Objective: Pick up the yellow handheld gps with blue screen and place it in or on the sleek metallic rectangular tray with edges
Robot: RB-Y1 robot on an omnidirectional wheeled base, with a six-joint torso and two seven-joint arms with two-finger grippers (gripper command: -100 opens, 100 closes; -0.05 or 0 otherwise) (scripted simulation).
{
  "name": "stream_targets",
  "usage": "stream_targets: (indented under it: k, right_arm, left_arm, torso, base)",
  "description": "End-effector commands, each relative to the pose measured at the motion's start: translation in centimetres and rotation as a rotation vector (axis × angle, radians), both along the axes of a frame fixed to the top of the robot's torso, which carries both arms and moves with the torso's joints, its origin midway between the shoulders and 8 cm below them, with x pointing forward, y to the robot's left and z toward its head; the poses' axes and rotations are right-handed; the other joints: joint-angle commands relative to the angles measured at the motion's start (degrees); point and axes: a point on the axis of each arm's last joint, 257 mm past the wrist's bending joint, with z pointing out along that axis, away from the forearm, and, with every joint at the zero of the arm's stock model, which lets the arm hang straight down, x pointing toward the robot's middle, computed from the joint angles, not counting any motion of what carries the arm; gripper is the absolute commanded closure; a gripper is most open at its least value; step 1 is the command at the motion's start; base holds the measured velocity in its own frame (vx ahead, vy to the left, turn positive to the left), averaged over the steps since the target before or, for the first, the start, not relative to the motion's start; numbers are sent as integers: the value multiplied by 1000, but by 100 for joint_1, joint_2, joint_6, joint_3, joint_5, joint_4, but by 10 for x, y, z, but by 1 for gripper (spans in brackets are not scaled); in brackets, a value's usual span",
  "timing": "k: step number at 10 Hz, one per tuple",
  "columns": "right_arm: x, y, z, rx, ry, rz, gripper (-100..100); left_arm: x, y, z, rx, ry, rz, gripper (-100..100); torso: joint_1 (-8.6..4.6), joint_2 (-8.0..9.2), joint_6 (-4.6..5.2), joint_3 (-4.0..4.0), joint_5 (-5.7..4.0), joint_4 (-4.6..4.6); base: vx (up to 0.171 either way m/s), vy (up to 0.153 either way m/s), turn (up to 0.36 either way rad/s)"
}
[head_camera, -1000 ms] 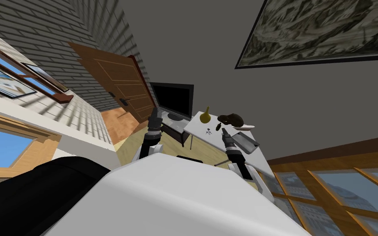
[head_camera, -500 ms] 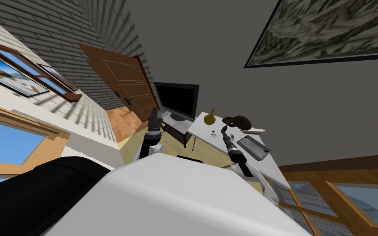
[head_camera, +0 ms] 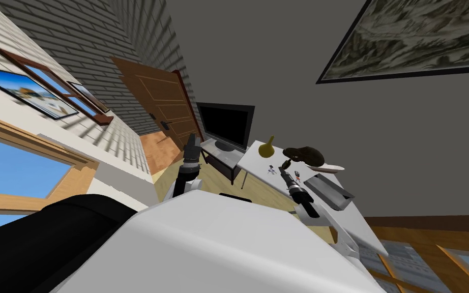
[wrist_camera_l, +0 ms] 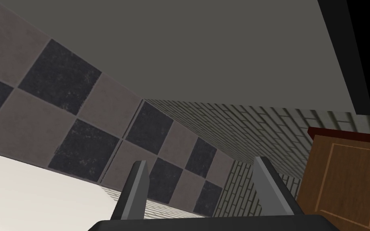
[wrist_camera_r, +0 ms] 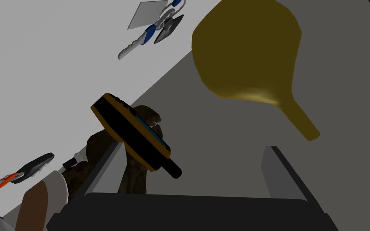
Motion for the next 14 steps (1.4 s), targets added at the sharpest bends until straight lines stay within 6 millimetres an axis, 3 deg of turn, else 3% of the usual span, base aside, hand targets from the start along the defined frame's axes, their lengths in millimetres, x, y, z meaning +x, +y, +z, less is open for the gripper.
stream_targets:
  k: [1,2,5,6,9,10,14]
  right_arm:
    - [-3,-18,-15,-60,44,-17,-100]
    - [-3,-18,-15,-60,44,-17,-100]
    - [-9,-76,-34,-213,148,-67,-100]
    - [-9,-76,-34,-213,148,-67,-100]
    - [-17,-135,-41,-355,238,-123,-100]
    - [-17,-136,-39,-360,238,-121,-100]
    - [-28,-204,-31,-523,327,-189,-100]
  left_arm:
    - [0,0,0,0,0,0,0]
    - [0,0,0,0,0,0,0]
    - [0,0,0,0,0,0,0]
    - [0,0,0,0,0,0,0]
    - [0,0,0,0,0,0,0]
    - [0,0,0,0,0,0,0]
    - [0,0,0,0,0,0,0]
  torso:
    - [0,0,0,0,0,0]
    - [-2,4,-1,2,-1,1]
    - [4,-3,-2,-1,0,0]
    - [9,-6,0,-3,2,-1]
    - [7,4,-1,2,1,1]
    - [7,3,-1,2,2,1]
    - [3,1,-1,1,1,0]
  base:
    - [30,54,53]
    - [22,43,28]
    - [51,76,92]
    - [30,58,12]
    - [30,76,76]
    - [25,57,30]
    - [39,63,68]
